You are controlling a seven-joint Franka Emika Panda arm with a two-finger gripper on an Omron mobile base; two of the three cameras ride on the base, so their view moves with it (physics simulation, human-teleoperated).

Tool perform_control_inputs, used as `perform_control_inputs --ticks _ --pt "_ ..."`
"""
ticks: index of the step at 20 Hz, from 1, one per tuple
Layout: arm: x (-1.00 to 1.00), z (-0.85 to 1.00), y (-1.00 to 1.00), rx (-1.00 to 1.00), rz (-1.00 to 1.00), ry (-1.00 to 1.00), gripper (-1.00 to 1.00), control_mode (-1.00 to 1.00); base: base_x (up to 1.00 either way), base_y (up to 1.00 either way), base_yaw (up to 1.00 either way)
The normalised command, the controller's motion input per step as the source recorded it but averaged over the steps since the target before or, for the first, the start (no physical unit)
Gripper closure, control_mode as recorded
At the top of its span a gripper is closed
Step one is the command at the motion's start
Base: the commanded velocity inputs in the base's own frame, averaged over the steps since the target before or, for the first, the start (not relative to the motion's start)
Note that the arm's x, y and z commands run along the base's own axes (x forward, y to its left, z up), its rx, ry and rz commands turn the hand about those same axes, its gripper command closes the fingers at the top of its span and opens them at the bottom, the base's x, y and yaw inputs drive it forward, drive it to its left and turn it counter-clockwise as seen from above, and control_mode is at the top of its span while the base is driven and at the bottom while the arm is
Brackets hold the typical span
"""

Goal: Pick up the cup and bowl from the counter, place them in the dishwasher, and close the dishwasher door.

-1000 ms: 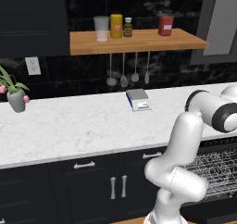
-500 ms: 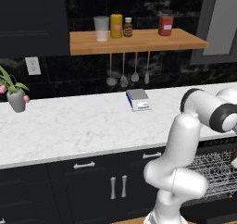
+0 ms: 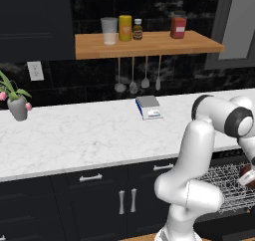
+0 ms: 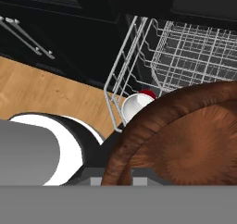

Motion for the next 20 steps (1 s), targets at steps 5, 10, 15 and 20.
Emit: perform_control_inputs --ticks 5,10,15,20 --pt "-0.11 0.0 -0.42 0.41 0.0 0.0 1.0 -1.0 0.0 0.0 0.0" --pt "-0.01 0.0 -0.32 0.45 0.0 0.0 1.0 -1.0 0.0 0.0 0.0" --pt "-0.02 -0.19 -0.21 0.31 0.0 -0.1 1.0 -1.0 0.0 0.0 0.0" --pt "-0.06 -0.54 0.08 0.01 0.03 -0.14 1.0 -1.0 0.0 0.0 0.0"
